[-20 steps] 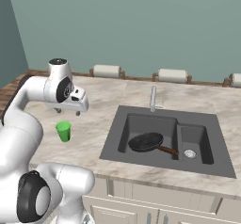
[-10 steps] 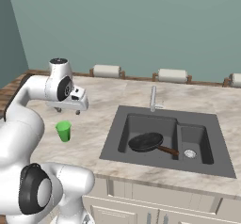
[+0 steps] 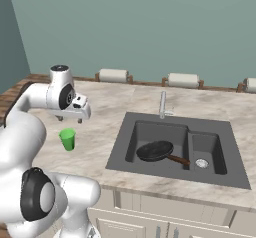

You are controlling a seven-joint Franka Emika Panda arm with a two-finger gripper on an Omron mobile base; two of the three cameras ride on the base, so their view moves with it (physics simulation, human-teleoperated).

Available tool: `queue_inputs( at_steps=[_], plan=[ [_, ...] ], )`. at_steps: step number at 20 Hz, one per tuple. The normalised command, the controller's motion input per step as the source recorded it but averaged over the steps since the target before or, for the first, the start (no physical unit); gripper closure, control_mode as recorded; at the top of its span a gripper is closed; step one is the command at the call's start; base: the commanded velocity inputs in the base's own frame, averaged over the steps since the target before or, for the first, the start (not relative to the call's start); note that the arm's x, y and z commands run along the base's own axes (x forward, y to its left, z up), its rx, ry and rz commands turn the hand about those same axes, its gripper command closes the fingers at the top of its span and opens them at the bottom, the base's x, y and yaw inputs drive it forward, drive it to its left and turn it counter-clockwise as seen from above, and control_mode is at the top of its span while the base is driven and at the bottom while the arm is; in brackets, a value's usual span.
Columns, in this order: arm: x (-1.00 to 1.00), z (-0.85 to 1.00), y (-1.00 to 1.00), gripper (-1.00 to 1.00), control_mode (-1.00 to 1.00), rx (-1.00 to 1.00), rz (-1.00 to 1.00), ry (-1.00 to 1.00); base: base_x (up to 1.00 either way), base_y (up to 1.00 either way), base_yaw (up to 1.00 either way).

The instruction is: Place the pan in the left basin and the cup in the right basin of the sink.

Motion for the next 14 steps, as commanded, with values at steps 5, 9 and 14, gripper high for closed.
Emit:
queue_inputs(
  at_steps=[5, 9, 14],
  plan=[
    [0.23, -0.16, 0.11, -1.00, -1.00, 0.00, 0.00, 0.00, 0.00, 0.00, 0.00],
    [0.22, -0.12, 0.08, -1.00, -1.00, 0.00, 0.00, 0.00, 0.00, 0.00, 0.00],
    [0.19, -0.12, 0.05, -1.00, -1.00, 0.00, 0.00, 0.00, 0.00, 0.00, 0.00]
  ],
)
